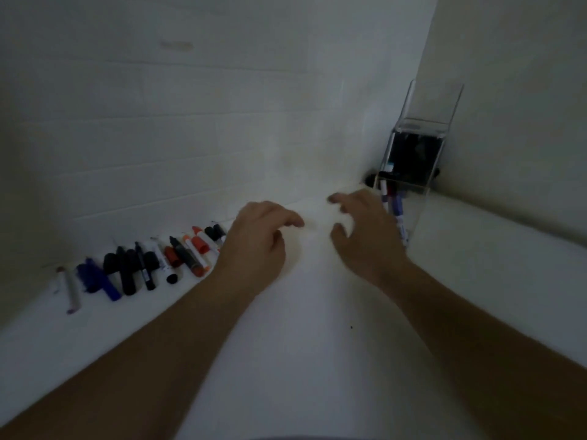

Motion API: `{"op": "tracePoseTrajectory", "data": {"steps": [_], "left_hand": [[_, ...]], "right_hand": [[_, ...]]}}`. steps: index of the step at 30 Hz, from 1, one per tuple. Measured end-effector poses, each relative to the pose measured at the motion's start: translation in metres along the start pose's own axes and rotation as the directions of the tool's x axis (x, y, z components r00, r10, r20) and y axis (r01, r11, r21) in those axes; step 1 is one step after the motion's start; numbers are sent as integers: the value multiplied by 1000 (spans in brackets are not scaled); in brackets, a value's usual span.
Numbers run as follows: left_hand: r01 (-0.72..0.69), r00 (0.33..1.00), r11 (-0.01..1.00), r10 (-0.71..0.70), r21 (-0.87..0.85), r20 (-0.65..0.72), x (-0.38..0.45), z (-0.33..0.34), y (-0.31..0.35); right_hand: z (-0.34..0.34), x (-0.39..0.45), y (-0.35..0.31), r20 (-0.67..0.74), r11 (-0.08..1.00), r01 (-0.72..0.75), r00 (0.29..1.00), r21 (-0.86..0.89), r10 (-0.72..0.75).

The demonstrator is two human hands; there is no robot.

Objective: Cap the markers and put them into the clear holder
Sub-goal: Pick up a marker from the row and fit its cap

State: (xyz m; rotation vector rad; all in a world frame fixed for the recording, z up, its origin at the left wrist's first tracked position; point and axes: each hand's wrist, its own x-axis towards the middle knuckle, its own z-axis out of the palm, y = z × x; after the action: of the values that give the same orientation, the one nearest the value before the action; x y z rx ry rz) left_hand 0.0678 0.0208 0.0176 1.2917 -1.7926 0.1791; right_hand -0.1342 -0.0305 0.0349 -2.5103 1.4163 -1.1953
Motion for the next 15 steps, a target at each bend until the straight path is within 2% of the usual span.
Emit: {"op": "tracePoseTrajectory", "data": {"steps": [3,7,12,15], "left_hand": [[136,986,985,-125,103,-106,9,-28,-15],[350,933,902,-310,254,-184,11,-72,-47],[551,834,791,-510,266,-210,9,-90,-76],[586,810,770,-551,253,-202,7,-86,-81]], "right_hand": [[42,-2,-26,226,986,73,969,147,-105],[76,7,-56,508,972,77,842,224,-183],[80,23,-80,656,970,101,720,223,-226],[81,24,-81,666,966,103,707,238,-240]]}}
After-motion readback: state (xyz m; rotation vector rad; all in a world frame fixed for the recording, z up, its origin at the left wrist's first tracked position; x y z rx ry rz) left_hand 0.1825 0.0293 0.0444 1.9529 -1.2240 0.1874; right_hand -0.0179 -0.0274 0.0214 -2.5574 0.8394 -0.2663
